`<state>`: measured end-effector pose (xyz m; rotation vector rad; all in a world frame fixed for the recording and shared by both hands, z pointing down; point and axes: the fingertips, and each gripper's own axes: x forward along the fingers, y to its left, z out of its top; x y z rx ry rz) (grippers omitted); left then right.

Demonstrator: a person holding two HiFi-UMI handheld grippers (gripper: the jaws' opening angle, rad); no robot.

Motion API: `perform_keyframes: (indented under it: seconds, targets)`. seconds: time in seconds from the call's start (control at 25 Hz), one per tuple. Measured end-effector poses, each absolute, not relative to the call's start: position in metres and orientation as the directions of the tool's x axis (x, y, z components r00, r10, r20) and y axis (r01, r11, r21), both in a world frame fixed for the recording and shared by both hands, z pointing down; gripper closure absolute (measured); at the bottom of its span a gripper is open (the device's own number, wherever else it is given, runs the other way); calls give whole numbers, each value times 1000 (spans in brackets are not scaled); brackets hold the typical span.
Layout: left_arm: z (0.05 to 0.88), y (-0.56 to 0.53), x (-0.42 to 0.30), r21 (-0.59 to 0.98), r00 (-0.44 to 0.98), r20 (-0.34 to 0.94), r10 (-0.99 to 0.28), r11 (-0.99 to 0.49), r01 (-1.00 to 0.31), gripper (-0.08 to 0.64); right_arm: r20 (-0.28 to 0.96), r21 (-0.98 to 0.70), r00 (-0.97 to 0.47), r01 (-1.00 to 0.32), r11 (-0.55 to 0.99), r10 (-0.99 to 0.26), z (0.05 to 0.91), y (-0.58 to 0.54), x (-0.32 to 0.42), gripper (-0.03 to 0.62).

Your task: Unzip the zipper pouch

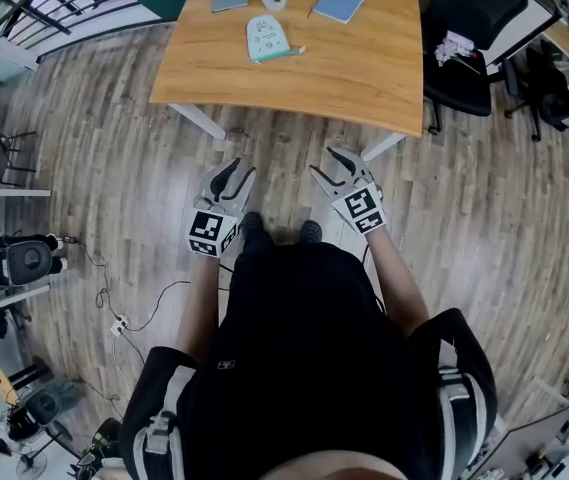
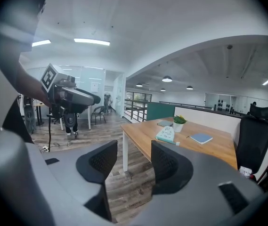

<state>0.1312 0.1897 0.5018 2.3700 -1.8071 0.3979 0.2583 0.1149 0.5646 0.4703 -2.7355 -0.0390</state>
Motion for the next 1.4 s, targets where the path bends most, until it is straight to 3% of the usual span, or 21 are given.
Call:
perform_keyframes:
  seconds: [0.28, 1.4]
  targets:
    - [503, 187, 128, -40, 229, 284, -931, -250, -967, 349, 336, 62, -879, -339, 939, -339, 569, 110, 261, 259]
    - [508, 166, 125, -22, 185, 298, -936, -200, -980, 319, 388, 57, -852, -358, 932, -351, 581, 88, 279, 256]
